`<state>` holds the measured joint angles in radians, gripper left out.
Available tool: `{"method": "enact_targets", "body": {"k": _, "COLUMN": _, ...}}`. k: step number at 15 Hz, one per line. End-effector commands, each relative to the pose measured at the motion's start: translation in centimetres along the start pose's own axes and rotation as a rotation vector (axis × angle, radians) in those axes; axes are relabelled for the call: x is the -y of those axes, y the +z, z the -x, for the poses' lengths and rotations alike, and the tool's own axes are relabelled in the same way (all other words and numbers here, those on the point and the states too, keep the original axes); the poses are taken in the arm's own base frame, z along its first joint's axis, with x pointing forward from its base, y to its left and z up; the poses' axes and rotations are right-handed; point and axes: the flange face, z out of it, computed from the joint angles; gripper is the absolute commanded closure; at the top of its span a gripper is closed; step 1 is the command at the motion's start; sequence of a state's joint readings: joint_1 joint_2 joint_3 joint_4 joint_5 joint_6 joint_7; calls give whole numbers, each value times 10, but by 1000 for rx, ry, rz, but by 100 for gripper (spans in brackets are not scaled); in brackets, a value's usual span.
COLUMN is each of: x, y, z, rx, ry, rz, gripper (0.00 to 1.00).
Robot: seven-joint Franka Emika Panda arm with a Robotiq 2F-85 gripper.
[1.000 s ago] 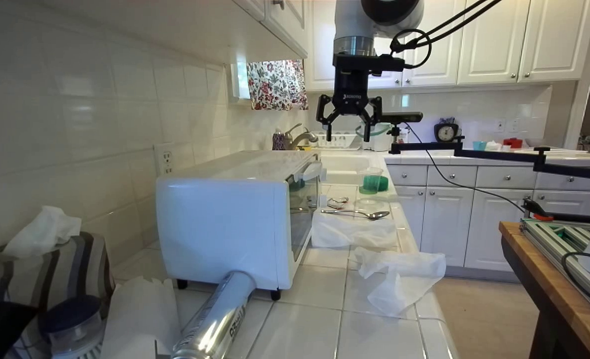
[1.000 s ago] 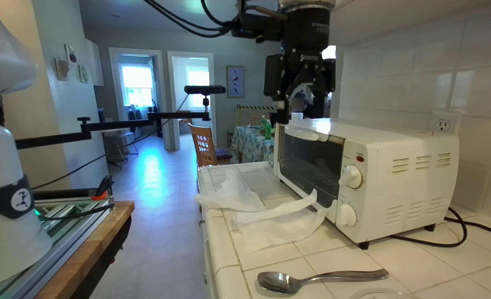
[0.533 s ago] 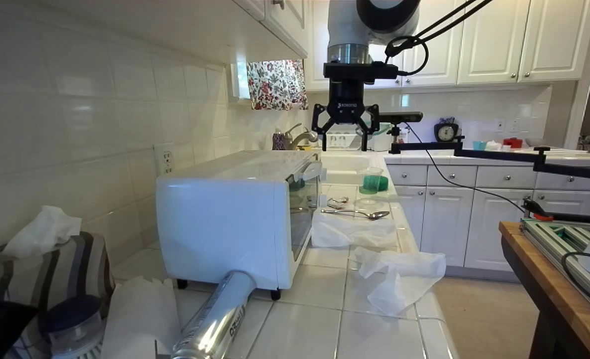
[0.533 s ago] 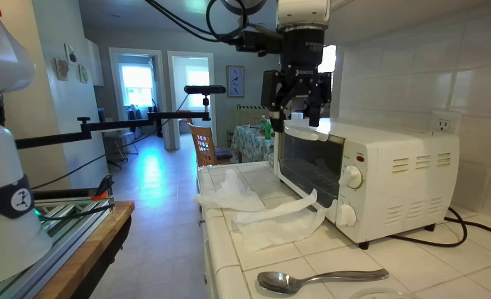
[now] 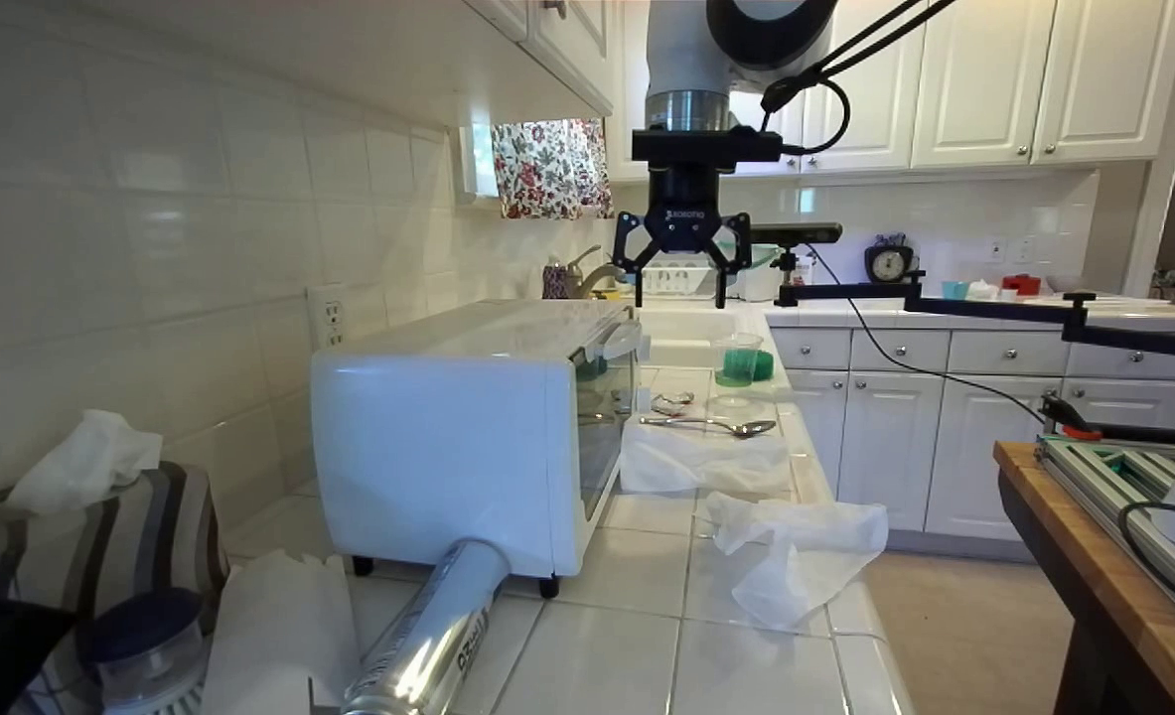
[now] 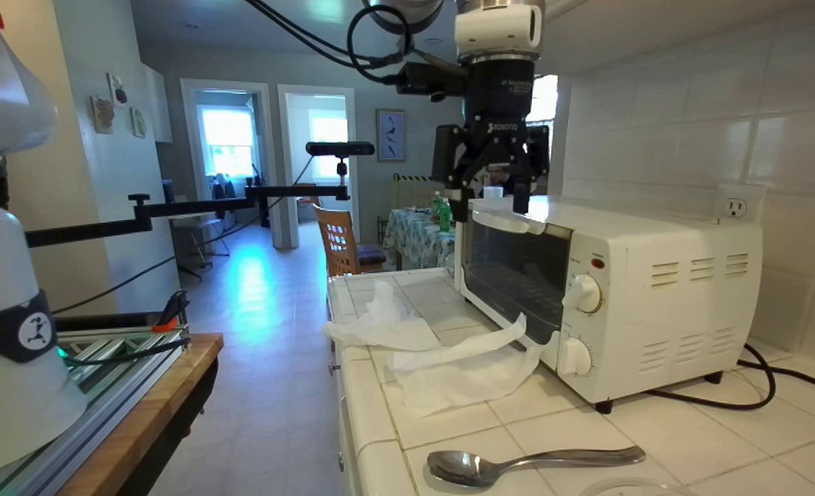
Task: Open the oven and put a spoon into it
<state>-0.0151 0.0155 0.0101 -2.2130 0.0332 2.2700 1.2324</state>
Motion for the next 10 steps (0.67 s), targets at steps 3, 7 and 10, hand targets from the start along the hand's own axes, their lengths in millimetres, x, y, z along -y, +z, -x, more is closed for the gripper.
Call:
{"method": "enact_targets", "body": {"k": 3, "x": 12, "y": 9, "z": 4, "rx": 3, "ry": 2, "rz": -40, "gripper": 0}}
{"method": "enact_targets", "body": {"k": 7, "x": 16, "y": 18, "z": 8, "rx": 2, "ry": -7, "rz": -48, "gripper": 0}}
{"method": "enact_targets", "body": {"k": 10, "x": 16, "y": 19, "z": 8, "rx": -1, "ry": -8, "rz": -49, "gripper": 0}}
